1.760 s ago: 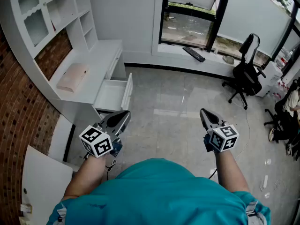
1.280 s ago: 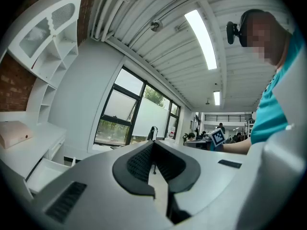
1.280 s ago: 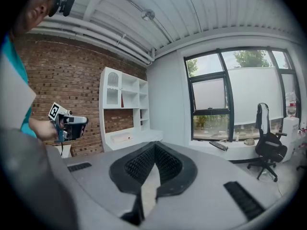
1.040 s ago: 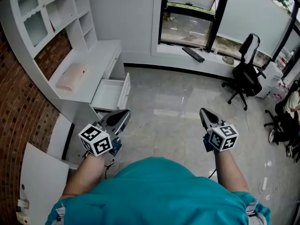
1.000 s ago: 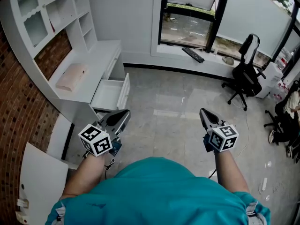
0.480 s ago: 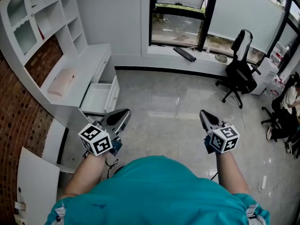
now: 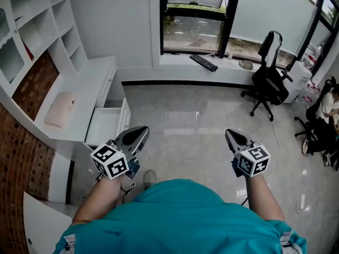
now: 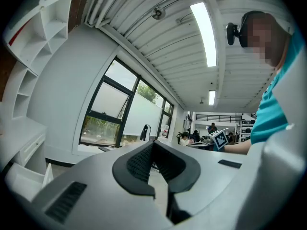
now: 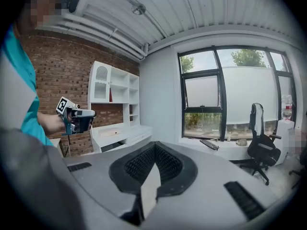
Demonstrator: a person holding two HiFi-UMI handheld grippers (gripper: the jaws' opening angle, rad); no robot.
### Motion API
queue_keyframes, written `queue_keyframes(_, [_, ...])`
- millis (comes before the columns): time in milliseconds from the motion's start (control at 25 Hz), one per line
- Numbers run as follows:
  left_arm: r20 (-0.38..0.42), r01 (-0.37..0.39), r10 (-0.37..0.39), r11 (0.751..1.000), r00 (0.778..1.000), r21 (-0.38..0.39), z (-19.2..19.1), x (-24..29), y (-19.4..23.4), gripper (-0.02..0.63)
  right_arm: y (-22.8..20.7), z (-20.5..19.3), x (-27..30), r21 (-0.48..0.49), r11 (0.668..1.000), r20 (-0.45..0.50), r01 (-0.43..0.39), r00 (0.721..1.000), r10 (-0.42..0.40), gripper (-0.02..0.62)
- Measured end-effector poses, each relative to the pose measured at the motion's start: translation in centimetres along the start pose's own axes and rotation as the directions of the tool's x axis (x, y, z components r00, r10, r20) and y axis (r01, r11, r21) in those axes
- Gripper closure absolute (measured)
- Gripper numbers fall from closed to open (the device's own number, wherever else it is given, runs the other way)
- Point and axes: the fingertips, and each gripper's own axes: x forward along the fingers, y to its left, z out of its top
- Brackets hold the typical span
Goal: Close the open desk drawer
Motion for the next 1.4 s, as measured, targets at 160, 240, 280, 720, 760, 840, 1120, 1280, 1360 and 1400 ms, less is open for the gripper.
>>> queue_keyframes(160, [-0.017, 0.056, -0.056, 0.998, 0.998, 0.007, 1.0, 2.2, 7.7, 0.591, -0.1, 1.9, 7.3, 0.018, 0.999, 0.019, 0.042, 0.999, -0.042, 0.574])
queue_keyframes(240, [-0.033, 0.077, -0.077, 0.997, 0.997, 0.007, 1.6, 3.4, 11.6, 0.591, 0.2, 3.0, 11.1, 0.021, 0.999, 0.021, 0.047, 0.999, -0.047, 0.574])
queue_keyframes(280, [-0.04, 0.085, -0.085, 0.996, 0.996, 0.012, 2.0, 4.0, 13.5, 0.591, 0.3, 3.7, 13.0, 0.019, 0.999, 0.02, 0.045, 0.999, -0.046, 0.574])
queue_keyframes(720, [-0.048, 0.137, -0.138, 0.99, 0.989, -0.016, 4.7, 9.7, 27.3, 0.591, -2.2, 7.9, 26.9, 0.04, 0.996, 0.019, 0.075, 0.997, -0.075, 0.574])
queue_keyframes(760, [-0.049, 0.135, -0.136, 0.991, 0.989, -0.023, 4.7, 10.4, 27.9, 0.591, -2.7, 7.8, 27.6, 0.041, 0.996, 0.012, 0.074, 0.997, -0.074, 0.574])
queue_keyframes(840, [-0.054, 0.126, -0.128, 0.991, 0.99, -0.037, 4.4, 11.8, 29.0, 0.591, -3.9, 7.4, 28.8, 0.028, 0.997, -0.007, 0.068, 0.998, -0.068, 0.574])
queue_keyframes(1120, [-0.057, 0.03, -0.03, 1.0, 0.998, -0.001, 3.9, 17.8, 29.5, 0.591, -11.7, 5.9, 32.0, 0.032, 0.999, -0.017, -0.022, 1.0, 0.023, 0.574])
queue_keyframes(1280, [-0.027, -0.099, 0.099, 0.995, 0.995, -0.011, 4.0, 21.9, 29.1, 0.591, -17.1, 6.2, 34.0, 0.022, 0.991, -0.017, -0.134, 0.991, 0.134, 0.574])
queue_keyframes(1360, [-0.012, -0.148, 0.148, 0.988, 0.989, -0.032, 4.0, 23.3, 28.7, 0.591, -19.3, 6.4, 34.9, 0.006, 0.982, -0.024, -0.187, 0.982, 0.187, 0.574])
queue_keyframes(1400, [-0.007, -0.165, 0.165, 0.986, 0.986, -0.035, 4.0, 23.8, 28.6, 0.591, -20.2, 6.5, 35.5, 0.002, 0.979, -0.026, -0.205, 0.978, 0.205, 0.574])
